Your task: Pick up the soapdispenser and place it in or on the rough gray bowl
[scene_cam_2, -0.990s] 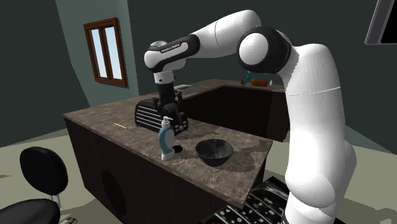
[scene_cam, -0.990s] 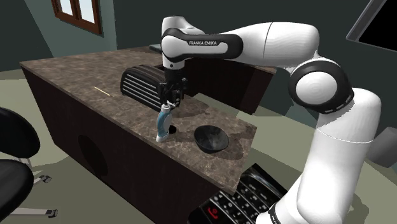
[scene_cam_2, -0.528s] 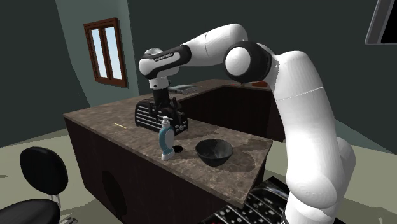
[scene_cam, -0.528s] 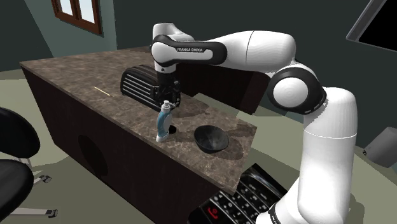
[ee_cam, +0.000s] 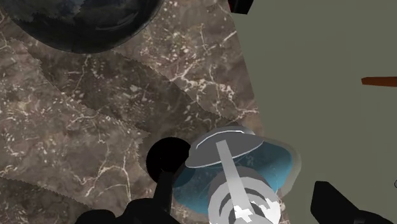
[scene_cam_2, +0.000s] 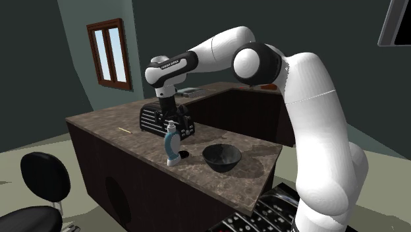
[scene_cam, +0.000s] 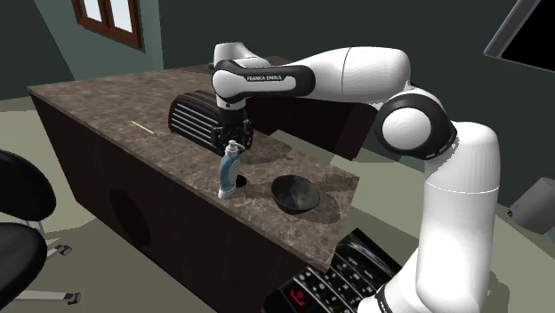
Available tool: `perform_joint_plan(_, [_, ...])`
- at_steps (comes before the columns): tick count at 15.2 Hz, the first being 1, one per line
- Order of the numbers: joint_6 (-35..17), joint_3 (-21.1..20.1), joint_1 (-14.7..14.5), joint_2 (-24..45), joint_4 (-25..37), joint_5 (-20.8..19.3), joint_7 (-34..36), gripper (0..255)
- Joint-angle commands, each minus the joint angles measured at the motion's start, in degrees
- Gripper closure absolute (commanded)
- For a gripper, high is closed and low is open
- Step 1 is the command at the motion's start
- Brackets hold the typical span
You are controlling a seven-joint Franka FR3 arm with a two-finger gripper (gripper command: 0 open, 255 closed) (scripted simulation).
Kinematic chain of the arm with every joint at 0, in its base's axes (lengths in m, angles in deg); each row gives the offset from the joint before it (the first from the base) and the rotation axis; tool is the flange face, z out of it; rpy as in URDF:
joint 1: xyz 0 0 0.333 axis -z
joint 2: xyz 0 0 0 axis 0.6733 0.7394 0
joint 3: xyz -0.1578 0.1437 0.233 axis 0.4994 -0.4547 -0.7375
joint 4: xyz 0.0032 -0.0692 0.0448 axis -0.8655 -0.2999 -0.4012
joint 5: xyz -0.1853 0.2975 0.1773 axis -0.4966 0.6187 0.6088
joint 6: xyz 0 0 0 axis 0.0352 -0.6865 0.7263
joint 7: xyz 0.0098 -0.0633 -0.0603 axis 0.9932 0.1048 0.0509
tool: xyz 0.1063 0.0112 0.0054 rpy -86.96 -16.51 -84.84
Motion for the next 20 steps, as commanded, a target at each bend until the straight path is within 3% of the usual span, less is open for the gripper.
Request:
perform_joint_plan(1, [-0.03, 0.00, 0.01, -0.02, -0.05, 0.00, 0.00, 0])
perform_joint_plan(3, [-0.02, 0.00, 0.00, -0.01, -0.02, 0.00, 0.00, 0])
perform_joint_plan(4, [-0.02, 0.00, 0.00, -0.01, -0.02, 0.00, 0.00, 255])
perform_joint_plan(13, [-0.03, 0.00, 0.01, -0.02, -0.05, 0.00, 0.00, 255])
perform_joint_plan(20, [5.07, -0.08, -0.17, -0.54, 4.56, 0.15, -0.30, 255])
